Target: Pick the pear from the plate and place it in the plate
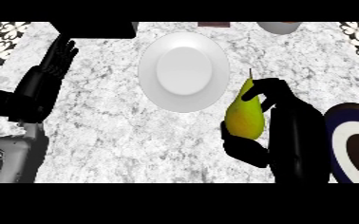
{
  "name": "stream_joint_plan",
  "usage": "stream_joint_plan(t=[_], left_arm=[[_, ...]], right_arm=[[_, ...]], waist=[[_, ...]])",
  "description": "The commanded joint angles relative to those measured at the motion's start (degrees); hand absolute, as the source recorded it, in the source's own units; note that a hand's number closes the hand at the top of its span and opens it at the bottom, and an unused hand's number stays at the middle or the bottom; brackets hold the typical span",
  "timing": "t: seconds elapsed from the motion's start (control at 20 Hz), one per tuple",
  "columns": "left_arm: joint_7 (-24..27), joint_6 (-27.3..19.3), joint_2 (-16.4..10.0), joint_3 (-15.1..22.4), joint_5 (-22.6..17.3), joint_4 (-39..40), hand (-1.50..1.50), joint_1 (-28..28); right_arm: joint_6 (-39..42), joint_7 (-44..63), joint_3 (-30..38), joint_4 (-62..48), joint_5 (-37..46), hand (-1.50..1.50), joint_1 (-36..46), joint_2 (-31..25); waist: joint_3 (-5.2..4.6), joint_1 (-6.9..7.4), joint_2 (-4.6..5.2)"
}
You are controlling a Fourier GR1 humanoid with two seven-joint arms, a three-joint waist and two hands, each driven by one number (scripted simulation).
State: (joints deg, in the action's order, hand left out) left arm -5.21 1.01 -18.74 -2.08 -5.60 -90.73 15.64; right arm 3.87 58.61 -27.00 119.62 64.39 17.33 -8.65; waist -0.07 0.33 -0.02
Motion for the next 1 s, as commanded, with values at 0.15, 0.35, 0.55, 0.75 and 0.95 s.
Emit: stream_joint_plan(t=[0.15, 0.35, 0.55, 0.75, 0.95], left_arm=[[0.97, 1.59, 0.51, -0.23, 0.73, 0.93, 0.0, -0.54], [-1.67, 1.4, -0.02, -0.72, 0.63, -1.59, 0.0, 0.6], [-1.0, 1.22, 1.1, 0.03, 1.23, -1.77, 0.0, 0.82], [-1.78, 1.74, 1.35, -0.67, 0.64, 0.53, 0.0, 2.76], [-0.69, 2.4, 1.84, 0.32, 1.65, 0.91, 0.0, 2.65]], right_arm=[[-1.82, -0.13, 4.68, -18.03, -1.74, 1.5, 16.09, 8.41], [-10.16, -2.64, 7.73, -30.36, -7.19, 1.5, 22.47, 8.56], [-15.01, -2.96, 11.56, -45.0, -10.45, 1.5, 32.99, 8.61], [-17.69, -6.82, 13.86, -58.88, -12.97, 1.5, 39.04, 8.63], [-25.04, -8.02, 10.74, -71.71, -15.26, 1.5, 42.26, 8.64]], waist=[[0.05, 0.46, 0.15], [0.08, 0.94, 0.26], [0.06, 1.64, 0.49], [0.05, 1.64, 0.61], [0.05, 2.24, 0.72]])
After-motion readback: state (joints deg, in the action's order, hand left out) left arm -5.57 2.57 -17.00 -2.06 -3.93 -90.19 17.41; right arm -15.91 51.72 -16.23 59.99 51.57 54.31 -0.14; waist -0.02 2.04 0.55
